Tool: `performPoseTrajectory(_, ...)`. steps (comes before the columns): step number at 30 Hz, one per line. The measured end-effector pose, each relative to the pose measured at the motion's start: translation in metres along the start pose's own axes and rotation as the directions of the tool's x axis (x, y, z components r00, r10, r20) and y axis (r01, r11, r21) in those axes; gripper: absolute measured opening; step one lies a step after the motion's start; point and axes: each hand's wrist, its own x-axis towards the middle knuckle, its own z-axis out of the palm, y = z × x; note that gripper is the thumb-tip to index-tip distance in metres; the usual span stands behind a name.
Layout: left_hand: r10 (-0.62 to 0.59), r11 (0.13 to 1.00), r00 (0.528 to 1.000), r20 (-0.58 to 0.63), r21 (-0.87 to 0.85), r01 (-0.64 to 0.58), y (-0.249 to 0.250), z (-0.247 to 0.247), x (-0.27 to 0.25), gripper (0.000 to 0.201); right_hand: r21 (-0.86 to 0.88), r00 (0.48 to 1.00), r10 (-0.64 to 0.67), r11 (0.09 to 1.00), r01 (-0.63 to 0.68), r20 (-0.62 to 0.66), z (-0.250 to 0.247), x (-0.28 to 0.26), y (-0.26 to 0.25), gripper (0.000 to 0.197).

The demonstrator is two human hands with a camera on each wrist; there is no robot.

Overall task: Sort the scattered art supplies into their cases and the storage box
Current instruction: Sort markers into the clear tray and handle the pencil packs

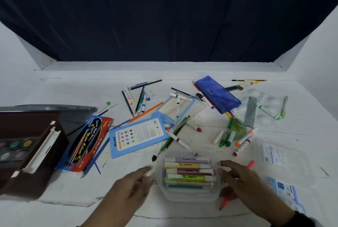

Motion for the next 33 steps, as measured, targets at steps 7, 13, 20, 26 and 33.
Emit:
performPoseTrajectory(7,0.045,0.994,0.979,0.197,-0.106,-0.025,0.006,0.010,0.010,0.029,0.103,0.997,0.029,0.994,-0.036,0.069,0.000,0.010,-0.006,0.013)
performPoseTrajectory(13,0.087,0.992,0.976,0.198,-0.112,-0.065,0.009,0.008,0.020,0.026,0.094,0.998,0.024,0.995,-0.029,0.056,-0.004,0.014,-0.009,0.011)
performPoseTrajectory(20,0.081,0.982,0.972,0.222,-0.183,-0.040,0.025,0.012,0.042,0.029,0.076,0.999,-0.026,0.997,0.028,-0.020,-0.012,0.022,-0.008,0.010)
performPoseTrajectory(26,0.136,0.989,0.973,0.189,-0.077,-0.123,0.044,0.016,0.069,0.022,0.084,0.992,-0.029,0.996,0.039,-0.121,-0.022,0.050,-0.007,0.011)
performPoseTrajectory(33,0.146,0.989,0.981,0.130,-0.019,-0.145,0.060,0.017,0.107,0.024,0.069,0.979,-0.012,0.997,0.026,-0.202,-0.036,0.092,-0.015,0.014)
